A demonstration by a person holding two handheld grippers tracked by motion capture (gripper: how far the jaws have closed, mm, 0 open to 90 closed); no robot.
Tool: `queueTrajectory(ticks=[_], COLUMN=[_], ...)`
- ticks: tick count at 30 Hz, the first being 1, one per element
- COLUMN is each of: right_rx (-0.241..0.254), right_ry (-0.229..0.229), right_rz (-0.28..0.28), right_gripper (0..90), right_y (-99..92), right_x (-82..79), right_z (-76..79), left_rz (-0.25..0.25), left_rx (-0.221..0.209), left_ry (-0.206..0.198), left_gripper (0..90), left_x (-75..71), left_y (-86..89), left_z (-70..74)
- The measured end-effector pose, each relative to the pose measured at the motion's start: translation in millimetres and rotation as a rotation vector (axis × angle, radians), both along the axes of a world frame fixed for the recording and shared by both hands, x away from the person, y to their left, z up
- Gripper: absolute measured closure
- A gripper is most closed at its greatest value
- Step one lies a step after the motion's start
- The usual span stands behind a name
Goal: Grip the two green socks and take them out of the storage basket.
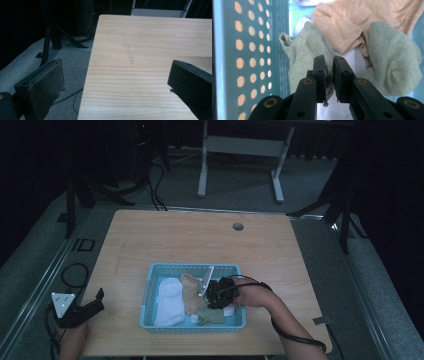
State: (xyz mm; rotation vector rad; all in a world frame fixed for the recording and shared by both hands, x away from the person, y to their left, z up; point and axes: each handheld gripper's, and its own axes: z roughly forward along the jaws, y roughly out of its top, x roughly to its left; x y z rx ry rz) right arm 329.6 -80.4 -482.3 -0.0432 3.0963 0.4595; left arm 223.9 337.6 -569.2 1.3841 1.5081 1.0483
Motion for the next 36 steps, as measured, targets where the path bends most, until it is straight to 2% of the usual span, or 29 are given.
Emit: queueTrajectory(ticks=[5,11,13,20,23,31,36], right_rx=[0.012,0.042,0.063,0.081,0.092,0.139,0.157], right_ry=[-0.003,-0.004,-0.005,-0.03,-0.028,-0.069,-0.085], right_rz=[0.016,0.007,0.011,0.015,0.018,0.004,-0.002], right_gripper=[80.8,80.9,80.9,80.9,80.9,81.0,80.9], right_y=[-1.3,-2.9,-3.5,-4.4,-5.0,-14.1,-19.2], right_x=[-3.7,-3.4,-3.8,-3.9,-4.2,-5.4,-5.0], right_z=[9.4,21.2,29.7,49.4,55.8,84.6,95.2], left_rz=[0.002,0.003,0.004,0.004,0.003,0.003,0.002], left_rx=[0.0,-0.001,-0.001,-0.001,-0.001,0.001,0.0], left_ry=[0.001,0.001,0.002,0.001,0.003,0.003,0.004], left_gripper=[0.3,0.4,0.4,0.3,0.3,0.4,0.4], left_x=[0.3,0.3,0.3,0.3,0.4,0.4,0.5], left_y=[-0.1,-0.1,-0.1,-0.1,0.0,-0.1,0.0], left_z=[0.0,0.0,0.0,0.0,0.0,0.0,0.0])
